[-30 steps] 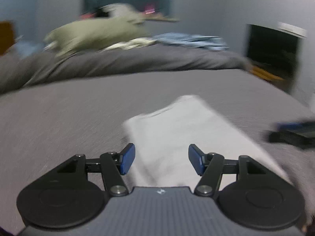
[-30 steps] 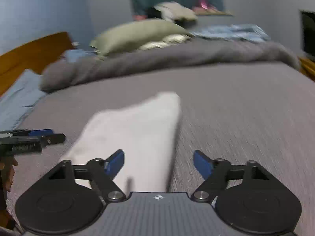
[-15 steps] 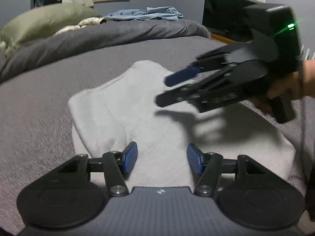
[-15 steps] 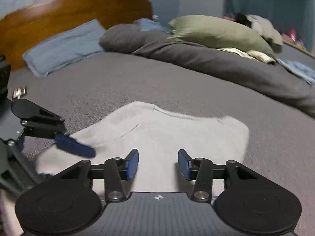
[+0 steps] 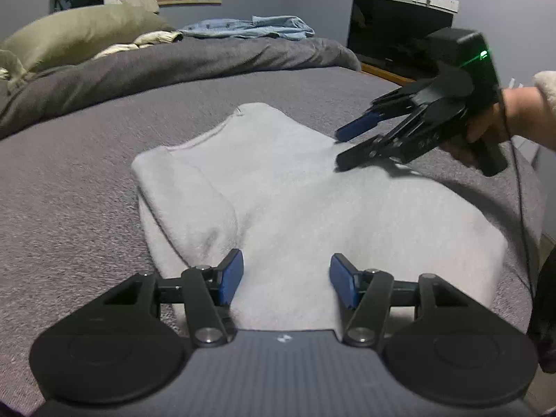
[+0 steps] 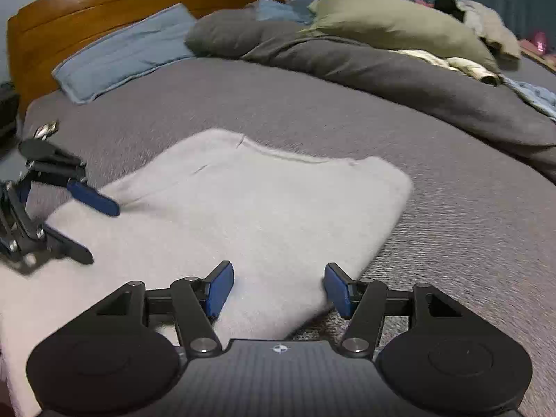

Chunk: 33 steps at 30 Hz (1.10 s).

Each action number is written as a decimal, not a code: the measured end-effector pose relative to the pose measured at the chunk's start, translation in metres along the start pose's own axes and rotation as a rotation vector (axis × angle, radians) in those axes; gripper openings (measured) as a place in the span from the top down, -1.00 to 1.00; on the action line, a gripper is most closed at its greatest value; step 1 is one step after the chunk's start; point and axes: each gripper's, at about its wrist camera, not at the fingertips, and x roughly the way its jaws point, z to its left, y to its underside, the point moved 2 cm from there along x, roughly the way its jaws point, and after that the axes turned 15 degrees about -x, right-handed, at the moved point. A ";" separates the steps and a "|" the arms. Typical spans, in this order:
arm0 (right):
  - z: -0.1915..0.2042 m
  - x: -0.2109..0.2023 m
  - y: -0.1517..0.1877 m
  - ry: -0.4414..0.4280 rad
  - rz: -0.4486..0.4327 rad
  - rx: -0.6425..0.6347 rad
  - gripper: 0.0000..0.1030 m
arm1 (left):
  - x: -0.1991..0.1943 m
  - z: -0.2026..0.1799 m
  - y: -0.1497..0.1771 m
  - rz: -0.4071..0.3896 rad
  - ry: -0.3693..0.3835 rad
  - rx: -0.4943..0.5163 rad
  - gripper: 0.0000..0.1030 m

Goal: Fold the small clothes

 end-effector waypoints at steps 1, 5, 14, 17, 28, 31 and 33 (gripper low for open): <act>-0.002 -0.004 -0.003 0.011 -0.010 0.017 -0.22 | -0.004 -0.001 -0.001 -0.010 -0.004 -0.013 -0.11; 0.029 -0.028 -0.019 -0.024 -0.097 0.036 -0.31 | -0.026 -0.010 -0.005 -0.047 0.002 -0.054 -0.12; 0.113 -0.053 -0.012 -0.028 -0.117 -0.037 -0.31 | -0.064 -0.051 0.040 0.014 -0.043 0.065 -0.12; 0.127 -0.049 -0.003 -0.020 -0.067 -0.071 -0.30 | -0.053 -0.045 0.043 0.046 -0.119 0.052 -0.12; 0.119 -0.084 0.033 0.087 0.003 0.006 -0.36 | -0.051 -0.035 0.045 0.069 -0.159 0.050 -0.11; 0.119 -0.096 0.045 0.117 0.013 0.069 -0.35 | -0.060 -0.034 0.045 0.052 -0.201 0.020 -0.12; 0.124 -0.107 0.045 0.145 0.001 0.113 -0.35 | -0.070 -0.034 0.044 0.033 -0.256 -0.059 -0.12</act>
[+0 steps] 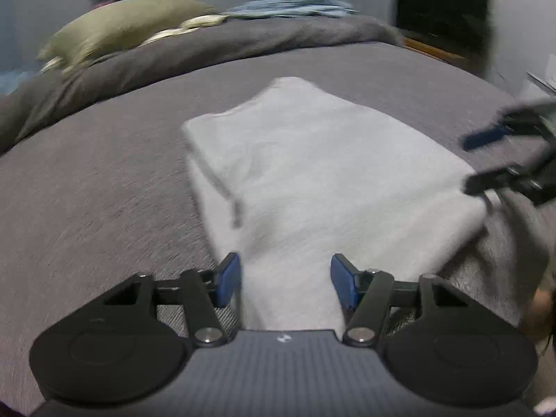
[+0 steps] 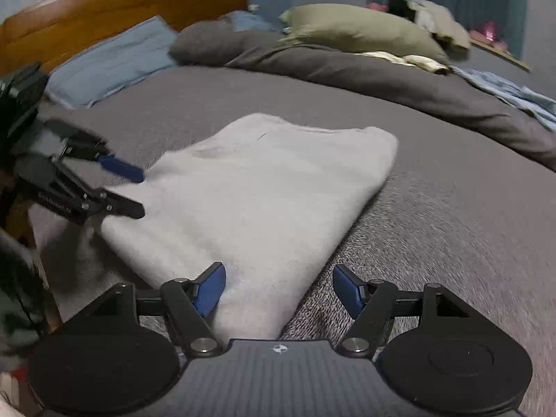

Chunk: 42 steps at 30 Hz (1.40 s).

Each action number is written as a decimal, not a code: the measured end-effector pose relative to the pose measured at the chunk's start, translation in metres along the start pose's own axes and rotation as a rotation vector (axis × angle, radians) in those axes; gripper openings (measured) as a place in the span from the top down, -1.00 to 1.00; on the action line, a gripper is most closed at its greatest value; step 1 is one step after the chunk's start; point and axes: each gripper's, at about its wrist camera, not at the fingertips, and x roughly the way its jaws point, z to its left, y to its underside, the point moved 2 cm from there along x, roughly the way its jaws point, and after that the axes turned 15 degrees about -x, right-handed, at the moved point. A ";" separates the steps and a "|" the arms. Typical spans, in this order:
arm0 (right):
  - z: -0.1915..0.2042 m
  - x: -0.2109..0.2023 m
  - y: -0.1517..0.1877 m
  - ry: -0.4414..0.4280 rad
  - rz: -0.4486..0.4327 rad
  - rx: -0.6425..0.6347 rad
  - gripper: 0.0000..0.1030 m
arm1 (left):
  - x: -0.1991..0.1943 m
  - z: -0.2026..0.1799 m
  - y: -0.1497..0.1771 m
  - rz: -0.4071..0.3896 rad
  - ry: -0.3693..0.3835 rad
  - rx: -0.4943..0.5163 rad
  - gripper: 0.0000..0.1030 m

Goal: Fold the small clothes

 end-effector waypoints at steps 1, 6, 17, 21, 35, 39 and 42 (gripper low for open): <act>0.002 -0.007 0.000 0.017 -0.015 0.020 -0.35 | -0.005 0.001 0.000 -0.004 -0.006 -0.052 -0.12; 0.025 -0.008 0.010 0.058 -0.004 0.078 -0.38 | -0.015 0.001 0.021 0.009 -0.081 -0.098 -0.17; 0.054 -0.044 0.040 0.196 0.049 0.393 -0.88 | -0.064 0.015 0.055 -0.003 -0.145 -0.333 -0.62; 0.077 -0.049 0.057 0.197 0.060 0.391 -0.99 | -0.064 -0.009 0.086 -0.006 -0.154 -0.270 -0.85; 0.091 0.011 0.079 0.292 0.106 0.296 -1.00 | -0.017 -0.027 0.131 -0.055 -0.141 -0.194 -1.00; 0.096 0.018 0.082 0.305 0.112 0.265 -1.00 | -0.015 -0.025 0.140 -0.077 -0.131 -0.201 -1.00; 0.102 0.020 0.083 0.321 0.109 0.254 -1.00 | -0.014 -0.025 0.141 -0.077 -0.135 -0.200 -1.00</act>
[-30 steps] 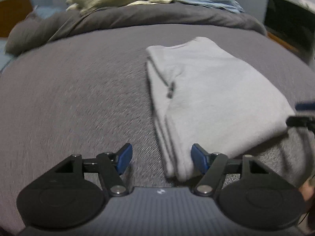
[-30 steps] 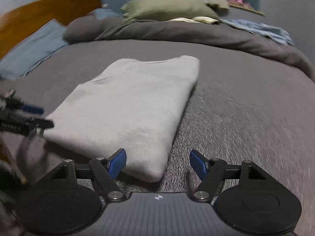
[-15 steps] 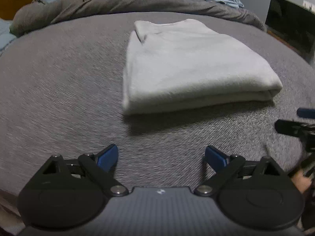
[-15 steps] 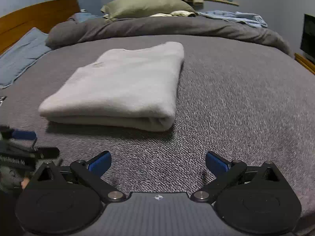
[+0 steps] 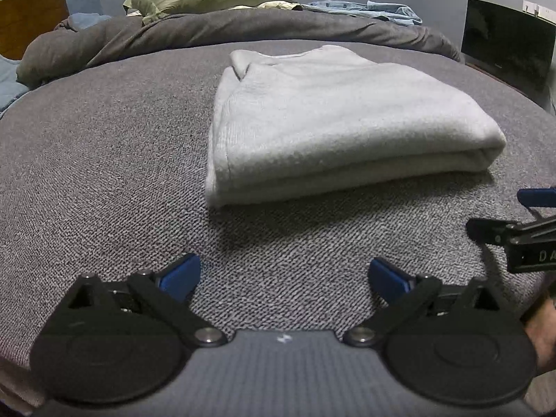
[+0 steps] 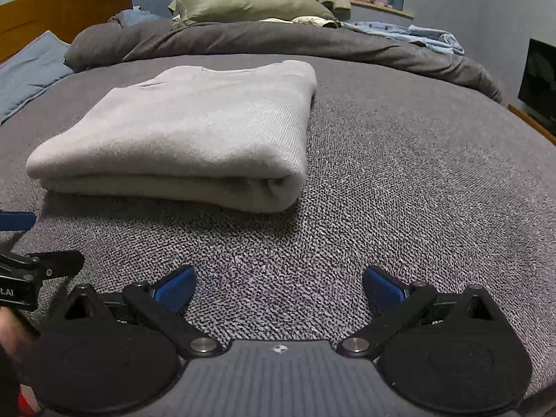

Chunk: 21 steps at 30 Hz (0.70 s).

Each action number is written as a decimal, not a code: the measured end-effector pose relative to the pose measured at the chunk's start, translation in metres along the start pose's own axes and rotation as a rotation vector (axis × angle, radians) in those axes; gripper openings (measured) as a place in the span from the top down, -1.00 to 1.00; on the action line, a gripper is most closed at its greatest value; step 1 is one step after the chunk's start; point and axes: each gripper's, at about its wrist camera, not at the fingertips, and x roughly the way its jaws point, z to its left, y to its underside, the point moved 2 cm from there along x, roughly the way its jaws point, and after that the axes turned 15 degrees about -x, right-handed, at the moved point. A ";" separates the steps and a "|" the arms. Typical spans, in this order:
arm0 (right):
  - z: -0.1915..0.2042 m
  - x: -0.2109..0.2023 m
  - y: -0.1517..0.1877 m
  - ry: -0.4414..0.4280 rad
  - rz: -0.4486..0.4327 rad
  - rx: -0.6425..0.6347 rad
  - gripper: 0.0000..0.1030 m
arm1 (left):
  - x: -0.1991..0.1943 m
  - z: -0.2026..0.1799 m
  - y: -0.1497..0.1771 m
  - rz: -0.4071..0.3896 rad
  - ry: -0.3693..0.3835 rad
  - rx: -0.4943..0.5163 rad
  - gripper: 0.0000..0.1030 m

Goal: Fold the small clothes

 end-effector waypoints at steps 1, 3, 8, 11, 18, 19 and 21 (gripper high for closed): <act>0.002 -0.003 0.003 0.004 -0.002 -0.001 -1.00 | -0.001 0.000 0.001 0.000 0.001 -0.001 -1.00; 0.003 -0.004 0.004 0.005 -0.004 0.001 -1.00 | 0.001 0.001 -0.001 0.001 0.003 -0.001 -1.00; -0.002 -0.003 0.002 0.005 -0.002 0.005 -1.00 | 0.002 0.001 -0.003 0.000 0.003 0.002 -1.00; -0.002 -0.003 0.002 0.005 -0.001 0.005 -1.00 | 0.002 0.001 -0.005 0.000 0.002 0.002 -1.00; -0.003 -0.003 0.003 0.004 -0.002 0.004 -1.00 | 0.003 0.000 -0.007 -0.002 0.003 0.004 -1.00; -0.003 -0.003 0.002 0.005 -0.001 0.005 -1.00 | 0.003 0.000 -0.007 -0.001 0.003 0.003 -1.00; -0.002 -0.003 0.002 0.005 -0.001 0.005 -1.00 | 0.003 0.000 -0.007 -0.002 0.003 0.004 -1.00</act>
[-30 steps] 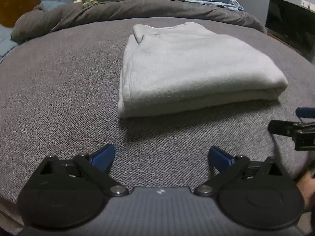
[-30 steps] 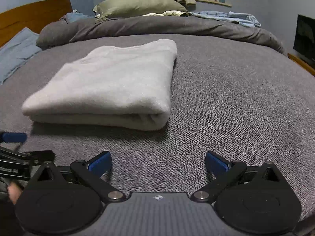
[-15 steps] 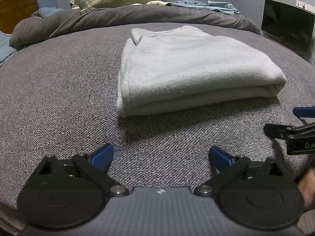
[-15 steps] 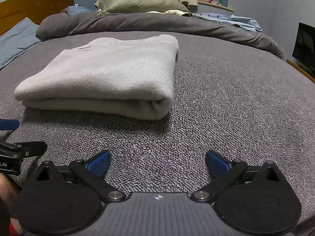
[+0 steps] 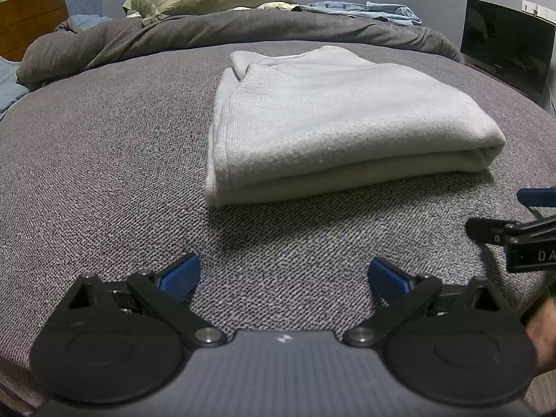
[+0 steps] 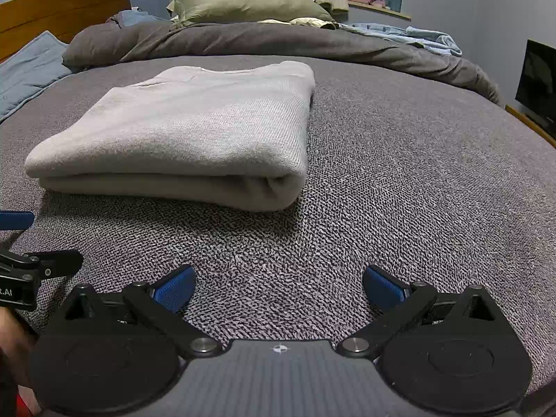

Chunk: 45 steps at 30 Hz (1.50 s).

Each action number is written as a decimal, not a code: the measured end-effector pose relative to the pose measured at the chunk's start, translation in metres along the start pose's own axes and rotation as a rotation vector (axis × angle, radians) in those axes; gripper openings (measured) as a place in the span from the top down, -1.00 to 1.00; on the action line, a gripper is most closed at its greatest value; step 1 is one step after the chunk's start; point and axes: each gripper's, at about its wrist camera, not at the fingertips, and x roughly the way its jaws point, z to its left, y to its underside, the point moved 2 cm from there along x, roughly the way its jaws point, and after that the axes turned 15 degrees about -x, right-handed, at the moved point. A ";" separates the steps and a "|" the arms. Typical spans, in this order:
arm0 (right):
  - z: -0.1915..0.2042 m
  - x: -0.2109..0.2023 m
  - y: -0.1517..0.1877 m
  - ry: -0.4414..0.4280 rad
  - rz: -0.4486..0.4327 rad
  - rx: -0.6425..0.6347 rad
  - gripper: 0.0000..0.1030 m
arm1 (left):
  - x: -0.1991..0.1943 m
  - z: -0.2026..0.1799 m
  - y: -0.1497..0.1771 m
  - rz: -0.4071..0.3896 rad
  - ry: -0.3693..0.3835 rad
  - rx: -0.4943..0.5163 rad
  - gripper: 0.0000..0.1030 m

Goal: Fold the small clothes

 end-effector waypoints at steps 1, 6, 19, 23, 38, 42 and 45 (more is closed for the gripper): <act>0.000 0.000 0.000 0.000 0.000 0.000 -1.00 | 0.000 0.000 0.000 0.000 0.000 0.000 -1.00; 0.000 0.000 0.000 0.001 0.001 0.000 -1.00 | 0.000 0.000 0.000 0.000 0.000 0.000 -1.00; 0.001 0.000 0.000 0.001 0.000 0.000 -1.00 | 0.000 0.000 0.001 -0.001 0.000 0.000 -1.00; 0.001 0.000 0.000 0.002 0.000 0.001 -1.00 | 0.000 0.000 0.001 -0.002 0.000 0.000 -1.00; 0.003 0.000 0.000 0.003 0.000 0.001 -1.00 | -0.004 -0.003 0.001 -0.007 0.003 0.001 -1.00; 0.003 0.000 0.000 0.004 0.000 0.002 -1.00 | -0.003 -0.003 0.001 -0.009 0.004 0.004 -1.00; 0.004 0.000 0.000 0.004 -0.001 0.002 -1.00 | -0.004 -0.003 0.003 -0.014 0.009 0.007 -1.00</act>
